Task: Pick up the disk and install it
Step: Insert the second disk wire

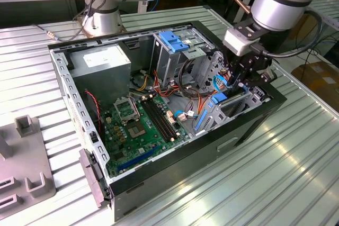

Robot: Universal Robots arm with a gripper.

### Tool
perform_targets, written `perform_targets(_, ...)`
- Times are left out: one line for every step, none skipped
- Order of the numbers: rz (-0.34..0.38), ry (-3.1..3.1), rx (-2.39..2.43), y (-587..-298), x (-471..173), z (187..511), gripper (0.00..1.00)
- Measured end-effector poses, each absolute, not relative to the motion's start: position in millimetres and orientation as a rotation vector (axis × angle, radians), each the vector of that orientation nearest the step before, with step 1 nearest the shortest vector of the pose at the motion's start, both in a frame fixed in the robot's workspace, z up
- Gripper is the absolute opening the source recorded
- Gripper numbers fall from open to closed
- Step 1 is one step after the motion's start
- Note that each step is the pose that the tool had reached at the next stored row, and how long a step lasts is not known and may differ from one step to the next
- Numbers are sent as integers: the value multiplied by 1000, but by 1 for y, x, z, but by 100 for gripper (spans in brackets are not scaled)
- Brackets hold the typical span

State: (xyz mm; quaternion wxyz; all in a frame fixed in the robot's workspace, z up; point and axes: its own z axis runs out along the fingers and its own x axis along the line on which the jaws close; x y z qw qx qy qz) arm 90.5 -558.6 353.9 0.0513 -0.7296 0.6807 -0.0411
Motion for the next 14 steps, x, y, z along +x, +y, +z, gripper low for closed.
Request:
perform_targets(-126, 2071, -2220, -559, 90, 356, 24)
perform_targets(-126, 2071, -2220, -559, 90, 357, 24)
perform_targets(-126, 2071, -2220, -559, 90, 357, 24)
perform_targets(-126, 2071, -2219, -559, 90, 357, 24)
perform_targets(-126, 2071, -2220, -559, 90, 357, 24)
perform_targets(-126, 2071, -2220, -559, 90, 357, 23)
perform_targets(-126, 2071, -2220, -559, 90, 357, 16)
perform_targets(-126, 2071, -2220, -559, 90, 357, 16)
perform_targets(-126, 2071, -2220, -559, 90, 357, 10)
perform_targets(-126, 2071, -2220, -559, 90, 357, 10)
perform_targets(-126, 2071, -2219, -559, 90, 357, 10)
perform_targets(-126, 2071, -2220, -559, 90, 357, 10)
perform_targets(-126, 2071, -2219, -559, 90, 357, 10)
perform_targets(-127, 2071, -2220, -559, 90, 357, 10)
